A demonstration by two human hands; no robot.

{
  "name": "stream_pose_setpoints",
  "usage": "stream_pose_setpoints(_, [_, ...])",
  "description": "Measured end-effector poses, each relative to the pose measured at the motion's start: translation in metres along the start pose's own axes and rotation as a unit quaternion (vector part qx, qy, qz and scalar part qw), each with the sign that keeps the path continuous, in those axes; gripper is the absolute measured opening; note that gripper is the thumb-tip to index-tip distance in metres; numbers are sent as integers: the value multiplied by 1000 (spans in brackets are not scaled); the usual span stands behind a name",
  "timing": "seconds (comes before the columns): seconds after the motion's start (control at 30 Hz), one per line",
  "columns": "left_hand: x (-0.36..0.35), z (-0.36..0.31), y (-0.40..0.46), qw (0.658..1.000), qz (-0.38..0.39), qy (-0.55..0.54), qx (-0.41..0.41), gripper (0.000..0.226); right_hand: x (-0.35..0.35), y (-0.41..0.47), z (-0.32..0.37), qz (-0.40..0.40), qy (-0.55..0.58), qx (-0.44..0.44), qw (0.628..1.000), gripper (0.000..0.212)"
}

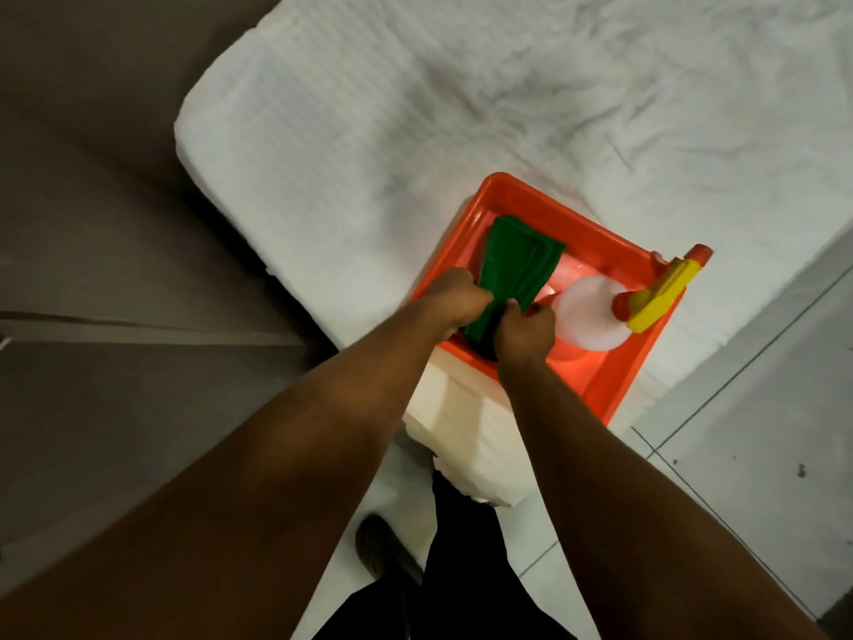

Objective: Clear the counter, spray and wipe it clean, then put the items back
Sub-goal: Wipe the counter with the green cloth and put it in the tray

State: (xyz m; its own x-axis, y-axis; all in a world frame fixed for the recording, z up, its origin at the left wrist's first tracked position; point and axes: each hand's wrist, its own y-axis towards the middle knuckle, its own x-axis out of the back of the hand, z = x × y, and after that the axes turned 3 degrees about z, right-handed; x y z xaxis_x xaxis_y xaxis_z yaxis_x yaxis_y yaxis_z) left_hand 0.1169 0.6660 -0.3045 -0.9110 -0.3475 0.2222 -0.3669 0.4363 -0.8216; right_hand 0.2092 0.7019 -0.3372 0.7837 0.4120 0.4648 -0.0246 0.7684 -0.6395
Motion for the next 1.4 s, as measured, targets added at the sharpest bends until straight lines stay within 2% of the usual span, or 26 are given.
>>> stream_pose_setpoints(0.17, [30,-14,-48,977,48,-207,9,17,19,-38,26,117,191,-23,974,17])
stream_pose_setpoints(0.33, [101,-11,-157,931,75,-353,-60,19,20,-138,87,241,295,21,924,14])
stream_pose_setpoints(0.43, [151,11,-236,895,14,-423,-144,34,1,-215,123,320,292,86,897,17])
stream_pose_setpoints(0.57, [227,74,-352,835,-130,-468,-257,54,-46,-339,153,432,189,229,852,23])
stream_pose_setpoints(0.67, [272,137,-424,794,-235,-474,-300,55,-96,-438,152,462,121,362,801,23])
stream_pose_setpoints(0.8, [330,242,-495,749,-341,-472,-315,57,-178,-558,115,543,97,404,730,20])
stream_pose_setpoints(0.87, [357,300,-517,741,-365,-476,-301,59,-216,-606,87,541,55,425,724,22])
stream_pose_setpoints(0.93, [376,351,-529,755,-381,-472,-250,56,-244,-637,57,538,-9,433,723,24])
stream_pose_setpoints(1.0, [390,398,-538,806,-417,-396,-140,48,-263,-656,28,492,-146,484,709,28])
stream_pose_setpoints(1.03, [396,422,-541,839,-447,-304,-65,48,-268,-661,17,430,-240,532,689,32])
stream_pose_setpoints(1.07, [401,444,-543,855,-479,-200,-1,52,-272,-665,9,351,-307,585,664,36])
stream_pose_setpoints(1.1, [404,461,-544,851,-509,-121,39,56,-273,-668,5,281,-329,632,643,42])
stream_pose_setpoints(1.13, [408,477,-548,837,-538,-86,51,57,-275,-676,4,229,-317,678,622,48])
stream_pose_setpoints(1.2, [419,501,-557,808,-581,-93,35,50,-284,-697,6,180,-295,746,569,60])
stream_pose_setpoints(1.3, [439,526,-562,793,-608,-28,29,44,-306,-716,9,243,-414,722,498,66])
stream_pose_setpoints(1.4, [453,551,-561,799,-599,59,15,46,-318,-709,-8,270,-513,676,456,71])
